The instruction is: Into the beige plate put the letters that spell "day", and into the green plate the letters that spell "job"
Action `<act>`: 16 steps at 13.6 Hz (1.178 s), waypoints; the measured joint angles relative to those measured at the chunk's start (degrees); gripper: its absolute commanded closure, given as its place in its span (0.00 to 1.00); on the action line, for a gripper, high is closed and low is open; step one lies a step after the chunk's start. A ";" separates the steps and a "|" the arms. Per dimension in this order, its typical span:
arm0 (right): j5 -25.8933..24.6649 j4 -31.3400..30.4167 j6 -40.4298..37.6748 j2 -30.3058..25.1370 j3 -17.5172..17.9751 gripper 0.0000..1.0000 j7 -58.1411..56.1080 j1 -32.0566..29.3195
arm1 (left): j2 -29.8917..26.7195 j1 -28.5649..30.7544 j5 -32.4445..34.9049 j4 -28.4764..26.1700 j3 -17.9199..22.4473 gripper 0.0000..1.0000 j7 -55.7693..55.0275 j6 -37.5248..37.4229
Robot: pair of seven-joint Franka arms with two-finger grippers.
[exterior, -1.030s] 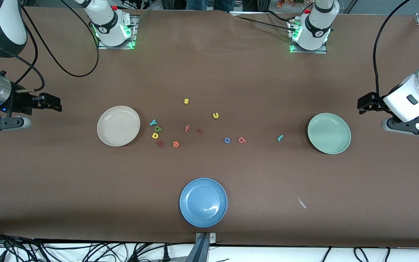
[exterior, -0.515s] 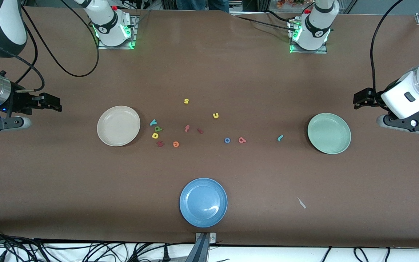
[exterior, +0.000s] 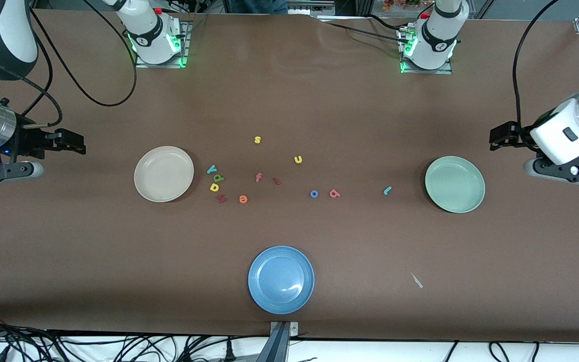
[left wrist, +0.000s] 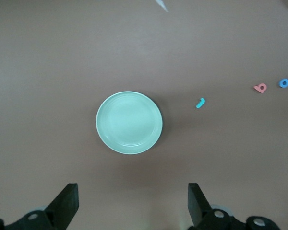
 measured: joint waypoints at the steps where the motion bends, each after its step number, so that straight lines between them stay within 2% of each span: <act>1: 0.00 -0.02 -0.02 0.03 0.00 0.00 0.00 0.00 | 0.02 1.39 -0.14 -0.13 0.03 0.00 0.21 -0.43; 3: 0.00 -0.24 -0.02 0.11 0.00 0.00 -0.01 0.00 | 0.03 3.11 -0.46 -0.53 0.04 0.00 0.95 -0.75; 16: 0.00 -0.64 -0.01 0.75 0.00 0.00 -0.02 0.01 | 0.03 2.15 -0.50 -0.82 -0.29 0.00 0.99 -0.82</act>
